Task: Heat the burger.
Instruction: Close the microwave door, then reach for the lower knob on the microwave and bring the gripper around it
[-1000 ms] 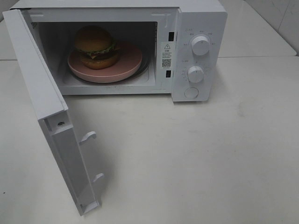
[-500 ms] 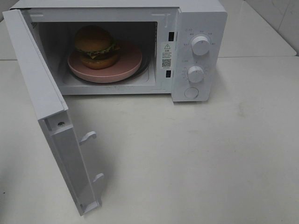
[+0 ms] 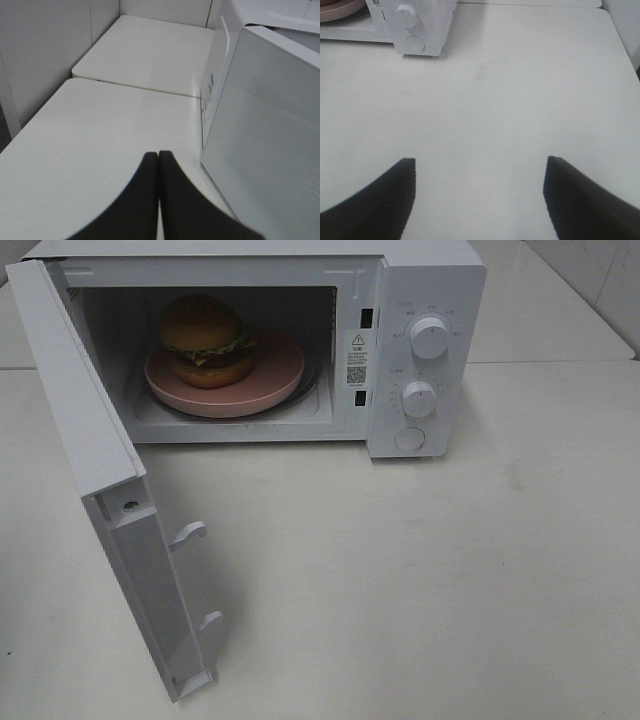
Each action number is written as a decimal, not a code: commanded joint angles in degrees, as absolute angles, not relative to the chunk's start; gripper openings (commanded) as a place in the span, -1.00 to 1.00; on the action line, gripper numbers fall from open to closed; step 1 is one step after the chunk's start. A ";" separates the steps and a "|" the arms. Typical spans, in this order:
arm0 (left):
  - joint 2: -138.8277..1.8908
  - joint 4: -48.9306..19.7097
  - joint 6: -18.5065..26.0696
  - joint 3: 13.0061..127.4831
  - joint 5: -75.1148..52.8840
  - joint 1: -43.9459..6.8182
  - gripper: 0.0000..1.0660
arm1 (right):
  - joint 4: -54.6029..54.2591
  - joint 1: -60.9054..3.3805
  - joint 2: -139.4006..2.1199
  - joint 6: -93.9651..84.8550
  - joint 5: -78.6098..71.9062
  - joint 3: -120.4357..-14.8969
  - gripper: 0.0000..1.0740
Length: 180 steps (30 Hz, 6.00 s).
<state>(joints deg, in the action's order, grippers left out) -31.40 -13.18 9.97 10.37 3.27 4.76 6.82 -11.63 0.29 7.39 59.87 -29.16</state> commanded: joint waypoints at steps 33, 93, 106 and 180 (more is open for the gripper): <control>-73.40 4.53 3.50 13.12 42.40 -11.69 -1.00 | 6.88 -5.96 1.72 7.51 59.47 -29.11 0.33; -112.87 -18.45 4.76 56.38 50.65 -37.47 -1.00 | 6.88 -6.13 1.72 7.51 59.47 -29.11 0.33; -114.65 -23.32 8.77 60.91 47.56 -39.71 -1.00 | 6.88 -6.13 1.72 7.51 59.47 -29.11 0.33; -16.96 -1.60 2.81 50.94 -70.24 3.15 0.89 | 6.82 -6.13 1.72 7.51 59.47 -29.11 0.30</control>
<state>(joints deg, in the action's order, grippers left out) -17.59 -0.63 2.29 50.99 -69.90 3.15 6.82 -6.30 0.29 7.39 59.87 -29.16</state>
